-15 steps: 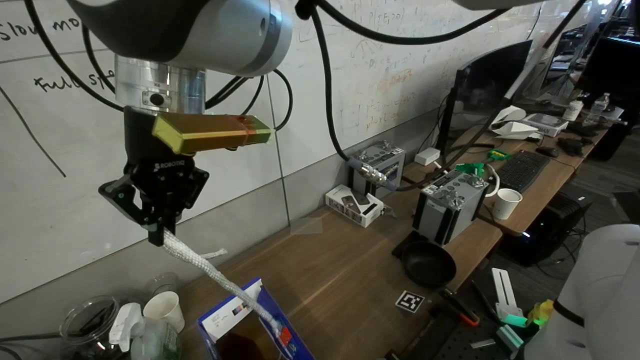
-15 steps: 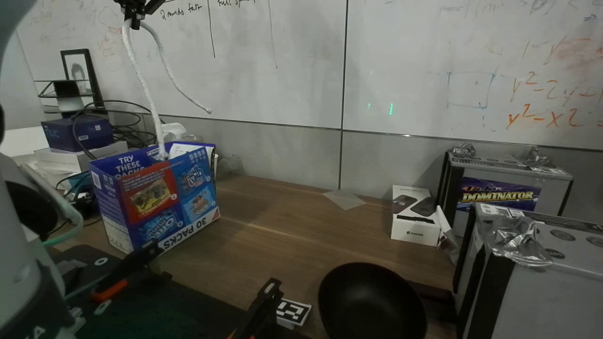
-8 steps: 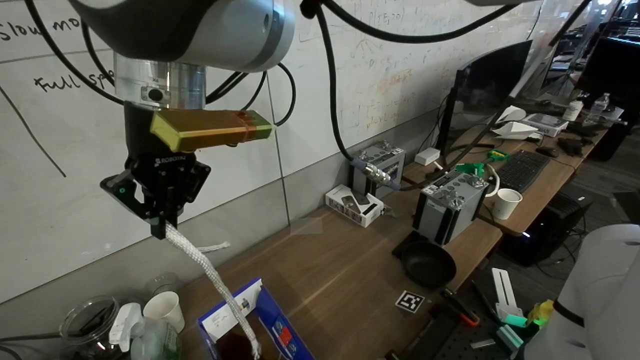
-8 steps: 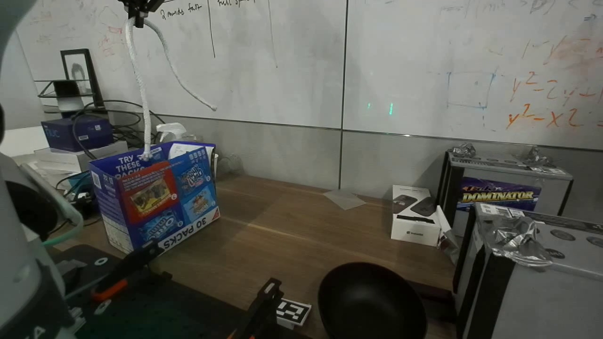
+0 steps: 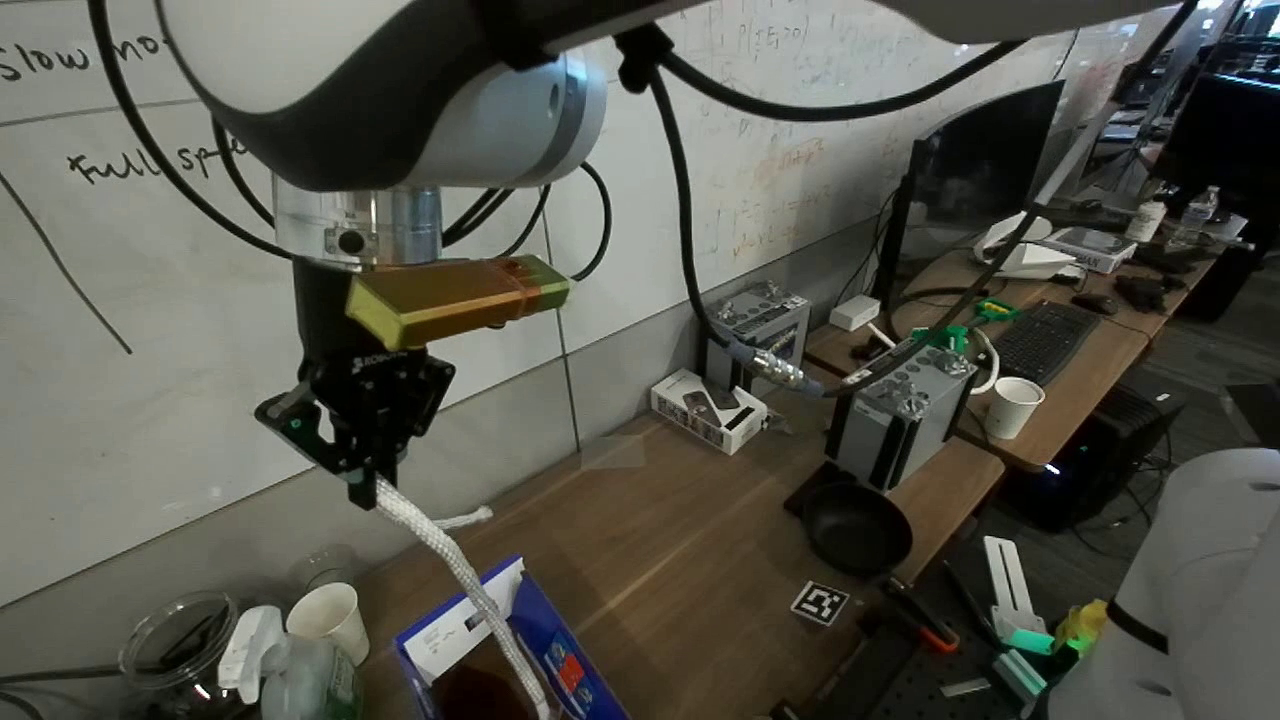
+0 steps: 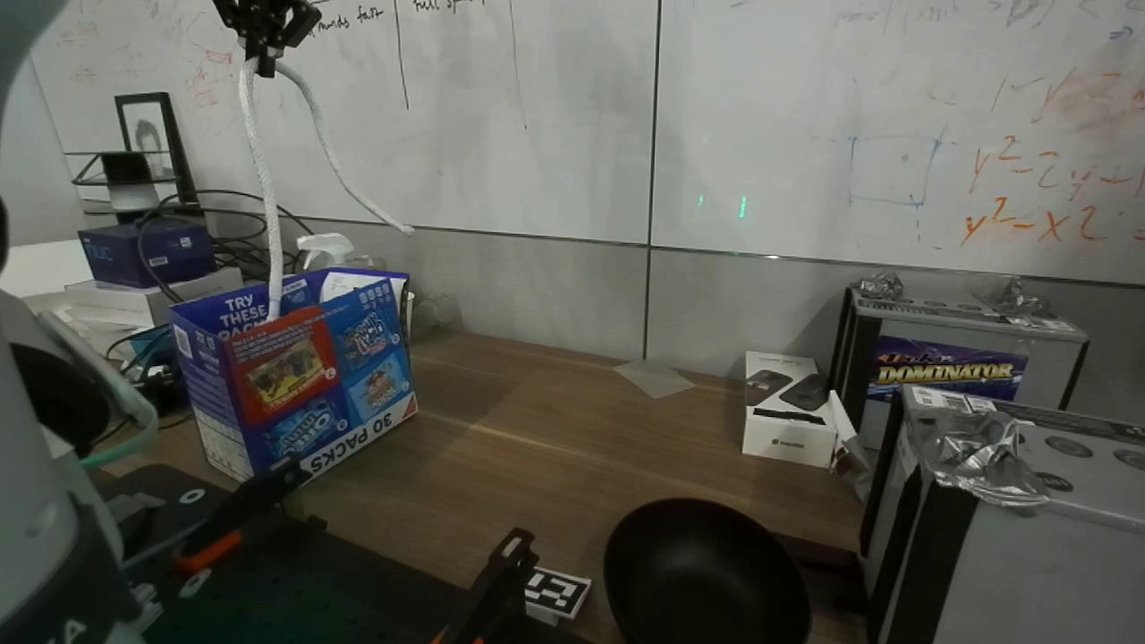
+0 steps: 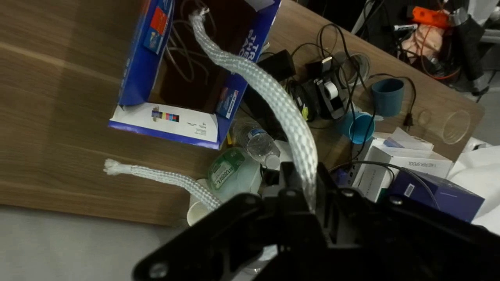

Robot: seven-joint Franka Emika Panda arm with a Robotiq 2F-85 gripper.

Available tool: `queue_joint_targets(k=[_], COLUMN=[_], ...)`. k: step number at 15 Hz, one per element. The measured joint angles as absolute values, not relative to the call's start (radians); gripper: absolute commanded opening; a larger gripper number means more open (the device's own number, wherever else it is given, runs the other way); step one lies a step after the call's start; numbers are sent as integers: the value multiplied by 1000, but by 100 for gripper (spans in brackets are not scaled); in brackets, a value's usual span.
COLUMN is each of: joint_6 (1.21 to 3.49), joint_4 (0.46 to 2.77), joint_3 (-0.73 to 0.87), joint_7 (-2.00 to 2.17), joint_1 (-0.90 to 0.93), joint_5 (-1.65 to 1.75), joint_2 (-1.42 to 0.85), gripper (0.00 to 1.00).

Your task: Put the ropes into the box.

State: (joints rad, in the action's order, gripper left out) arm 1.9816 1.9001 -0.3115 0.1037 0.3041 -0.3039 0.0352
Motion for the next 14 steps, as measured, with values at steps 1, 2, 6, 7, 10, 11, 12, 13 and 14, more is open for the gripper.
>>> queue_joint_targets(k=[1,2,6,7,10,11,12,13,14], joint_6=[1981,1981,1976,1973,1953,1945,1938,1931,1926], joint_4=[1914,1929,1987,1999,2026,2032,2037,2042,2048], joint_3=[-311,-311,-305,-304,-304,-304,-304,-305,-305], joint_7=[104,104,104,104,102,101,99,94,83], joint_1=[304,303,302,302,302,302,302,303,303], joint_5=[-304,-304,-304,-304,-308,-311,-316,-323,-333], joint_2=[43,52,94,102,109,108,108,108,107], gripper=[14,14,14,14,13,13,13,13,13])
